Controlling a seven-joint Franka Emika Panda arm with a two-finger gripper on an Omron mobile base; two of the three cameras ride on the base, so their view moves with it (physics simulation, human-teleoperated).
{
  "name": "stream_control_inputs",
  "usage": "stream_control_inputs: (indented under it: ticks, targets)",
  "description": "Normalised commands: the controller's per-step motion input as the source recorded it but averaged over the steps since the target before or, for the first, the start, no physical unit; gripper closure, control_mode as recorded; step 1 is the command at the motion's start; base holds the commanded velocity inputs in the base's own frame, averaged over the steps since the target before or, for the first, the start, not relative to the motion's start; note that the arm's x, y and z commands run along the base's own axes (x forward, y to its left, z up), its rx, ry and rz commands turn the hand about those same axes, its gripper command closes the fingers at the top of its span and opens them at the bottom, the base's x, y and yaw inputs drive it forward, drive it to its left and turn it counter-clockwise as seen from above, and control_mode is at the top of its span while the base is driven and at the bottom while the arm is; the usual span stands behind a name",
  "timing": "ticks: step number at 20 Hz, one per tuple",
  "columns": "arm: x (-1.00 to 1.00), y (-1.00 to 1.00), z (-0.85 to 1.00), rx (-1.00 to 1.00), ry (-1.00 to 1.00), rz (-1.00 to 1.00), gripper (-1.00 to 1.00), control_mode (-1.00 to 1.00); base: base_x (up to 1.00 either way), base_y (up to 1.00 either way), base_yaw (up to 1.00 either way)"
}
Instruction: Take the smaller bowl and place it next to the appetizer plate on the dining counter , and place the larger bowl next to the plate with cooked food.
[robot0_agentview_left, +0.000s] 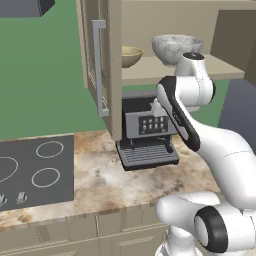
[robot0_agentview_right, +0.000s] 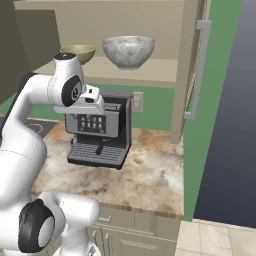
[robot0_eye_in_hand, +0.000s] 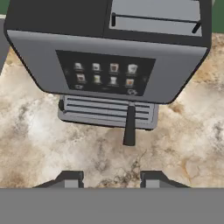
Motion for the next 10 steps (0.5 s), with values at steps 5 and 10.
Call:
stream_control_inputs:
  ticks: [5,10]
  targets:
    - [-0.40,0.00,0.00,0.00,-0.04,-0.02,-1.00,-1.00,0.00,0.00,0.00]
    - [-0.87,-0.29,0.07,0.00,-0.18,-0.12,-1.00,-1.00,0.00,0.00,0.00]
